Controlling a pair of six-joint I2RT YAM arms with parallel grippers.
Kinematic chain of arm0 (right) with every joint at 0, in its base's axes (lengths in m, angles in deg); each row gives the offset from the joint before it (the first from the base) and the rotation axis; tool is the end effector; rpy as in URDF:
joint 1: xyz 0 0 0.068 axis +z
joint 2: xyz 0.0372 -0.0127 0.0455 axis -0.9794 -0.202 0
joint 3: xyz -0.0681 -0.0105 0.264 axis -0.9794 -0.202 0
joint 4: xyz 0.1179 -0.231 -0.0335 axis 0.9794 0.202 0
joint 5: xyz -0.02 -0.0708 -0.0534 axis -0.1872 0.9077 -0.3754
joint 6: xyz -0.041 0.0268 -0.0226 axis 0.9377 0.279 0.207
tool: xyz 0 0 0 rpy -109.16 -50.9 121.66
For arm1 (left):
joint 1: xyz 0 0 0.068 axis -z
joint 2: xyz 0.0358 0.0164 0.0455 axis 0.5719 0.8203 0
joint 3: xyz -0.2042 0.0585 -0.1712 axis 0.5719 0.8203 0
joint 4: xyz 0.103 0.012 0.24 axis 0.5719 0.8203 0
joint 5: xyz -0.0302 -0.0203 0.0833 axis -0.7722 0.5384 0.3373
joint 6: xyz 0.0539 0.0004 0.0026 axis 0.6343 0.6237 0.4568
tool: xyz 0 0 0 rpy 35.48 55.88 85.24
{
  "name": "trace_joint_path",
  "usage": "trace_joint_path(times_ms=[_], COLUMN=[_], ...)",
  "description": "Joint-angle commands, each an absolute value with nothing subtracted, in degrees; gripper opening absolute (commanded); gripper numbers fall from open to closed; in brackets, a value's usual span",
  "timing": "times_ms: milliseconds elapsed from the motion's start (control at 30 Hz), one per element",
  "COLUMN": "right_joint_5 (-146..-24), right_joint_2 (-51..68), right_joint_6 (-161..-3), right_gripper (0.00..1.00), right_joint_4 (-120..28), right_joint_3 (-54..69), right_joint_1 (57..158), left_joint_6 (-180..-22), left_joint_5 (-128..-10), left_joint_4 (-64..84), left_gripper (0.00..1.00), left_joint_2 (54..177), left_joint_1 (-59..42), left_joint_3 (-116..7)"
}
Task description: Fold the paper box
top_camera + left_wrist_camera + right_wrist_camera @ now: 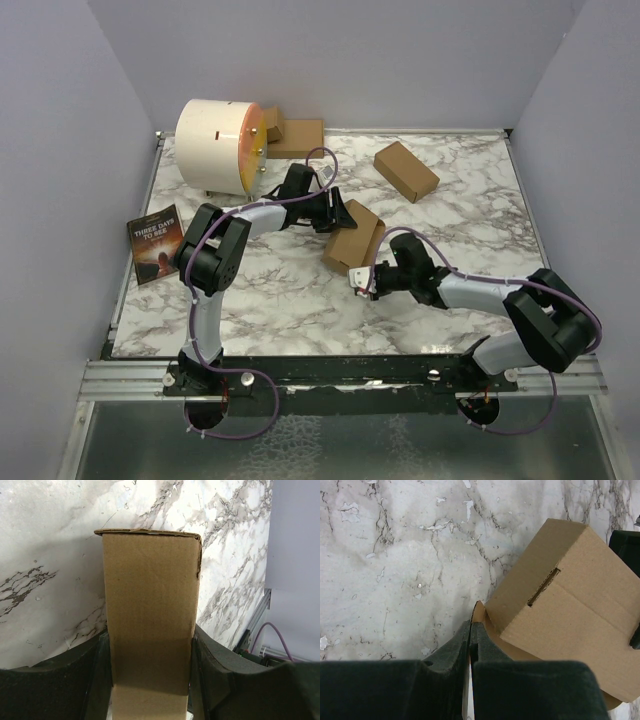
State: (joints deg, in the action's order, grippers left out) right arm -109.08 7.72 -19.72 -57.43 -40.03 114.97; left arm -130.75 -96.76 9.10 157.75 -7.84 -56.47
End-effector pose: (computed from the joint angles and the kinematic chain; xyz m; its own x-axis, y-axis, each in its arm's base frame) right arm 0.1901 0.1648 0.1418 0.3622 -0.6000 -0.7133 -0.9139 -0.0782 -0.3984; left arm 0.3824 -0.2187 0.1587 -0.9382 -0.1254 -0.3225 0.1935 0.5826 -0.7894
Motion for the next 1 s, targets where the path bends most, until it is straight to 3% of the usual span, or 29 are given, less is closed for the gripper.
trace_joint_path(times_ms=[0,967], right_joint_5=[-110.37,-109.17], right_joint_2=[6.74,5.91], right_joint_6=[-20.88,-26.36], right_gripper=[0.01,0.01], right_joint_4=[-53.34,-51.04], right_joint_3=[-38.91,-36.93], right_joint_1=[114.37,112.46], left_joint_6=[-127.24,-128.55], left_joint_5=[-93.49,-96.55], left_joint_4=[15.78,12.63], left_gripper=[0.18,0.18], left_joint_2=[159.64,159.7], left_joint_1=[-8.51,-9.57], left_joint_3=[-53.94,-52.09])
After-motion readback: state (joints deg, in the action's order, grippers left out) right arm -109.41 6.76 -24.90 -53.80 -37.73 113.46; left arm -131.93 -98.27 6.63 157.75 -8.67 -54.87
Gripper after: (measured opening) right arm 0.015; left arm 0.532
